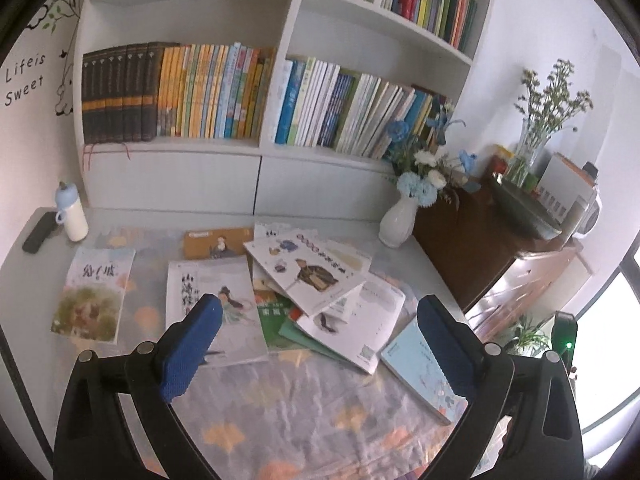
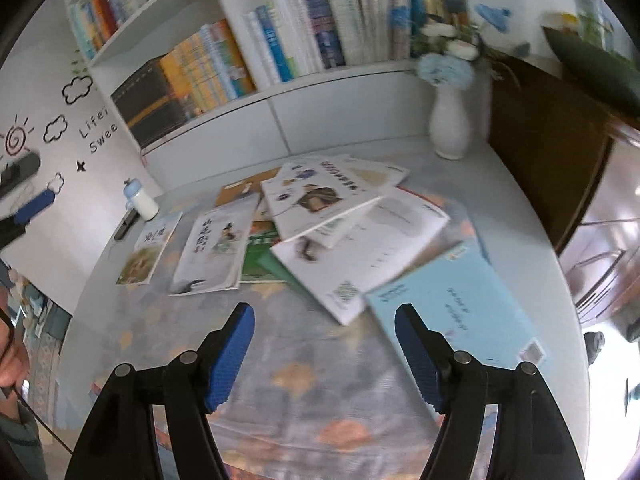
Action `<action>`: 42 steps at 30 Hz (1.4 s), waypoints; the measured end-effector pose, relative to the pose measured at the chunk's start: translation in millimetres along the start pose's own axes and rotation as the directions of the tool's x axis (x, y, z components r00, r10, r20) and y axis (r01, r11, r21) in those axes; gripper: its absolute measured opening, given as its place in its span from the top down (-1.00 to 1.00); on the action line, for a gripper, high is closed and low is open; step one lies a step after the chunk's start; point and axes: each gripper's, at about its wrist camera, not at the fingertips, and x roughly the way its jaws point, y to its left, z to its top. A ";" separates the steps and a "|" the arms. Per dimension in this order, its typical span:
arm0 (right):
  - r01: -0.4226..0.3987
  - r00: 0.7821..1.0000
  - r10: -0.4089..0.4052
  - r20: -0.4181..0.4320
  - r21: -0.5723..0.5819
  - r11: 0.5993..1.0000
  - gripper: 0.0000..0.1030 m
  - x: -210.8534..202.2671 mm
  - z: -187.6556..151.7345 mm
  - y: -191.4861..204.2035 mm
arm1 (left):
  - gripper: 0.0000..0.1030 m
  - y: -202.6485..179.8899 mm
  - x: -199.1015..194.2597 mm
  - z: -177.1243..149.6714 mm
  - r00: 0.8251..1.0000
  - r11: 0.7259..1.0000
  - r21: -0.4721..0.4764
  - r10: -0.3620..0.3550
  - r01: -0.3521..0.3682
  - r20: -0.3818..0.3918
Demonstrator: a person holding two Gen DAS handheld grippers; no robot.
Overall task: Organize books
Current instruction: 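Withdraw the left tool and move it toward the pile of books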
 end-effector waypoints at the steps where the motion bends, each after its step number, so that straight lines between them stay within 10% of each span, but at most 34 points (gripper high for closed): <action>1: 0.005 1.000 -0.005 -0.004 -0.004 1.000 -0.39 0.2 -0.8 -4.3 | -0.90 -3.6 0.3 -2.5 1.000 1.000 0.006 0.010 -0.010 -0.005; 9: -0.016 0.998 0.014 -0.066 -0.026 1.000 -0.39 15.7 -17.3 -12.4 | -0.91 -8.0 15.5 -20.7 0.994 0.997 0.029 0.071 -0.069 -0.083; 17: -0.047 0.993 0.042 -0.112 -0.038 0.998 -0.40 30.1 -29.9 -3.7 | -0.90 13.9 47.4 -69.7 0.948 0.975 0.030 0.221 -0.220 -0.228; 35: 0.005 0.985 0.015 -0.171 0.119 0.993 -0.40 34.8 -54.4 -53.5 | -0.85 -32.8 101.7 -99.7 0.943 0.997 0.037 0.078 -0.070 -0.323; 42: 0.021 0.990 -0.007 -0.141 0.097 0.995 -0.40 37.2 -38.1 -49.6 | -0.46 -31.0 115.0 -81.4 0.947 0.996 0.054 0.080 -0.066 -0.312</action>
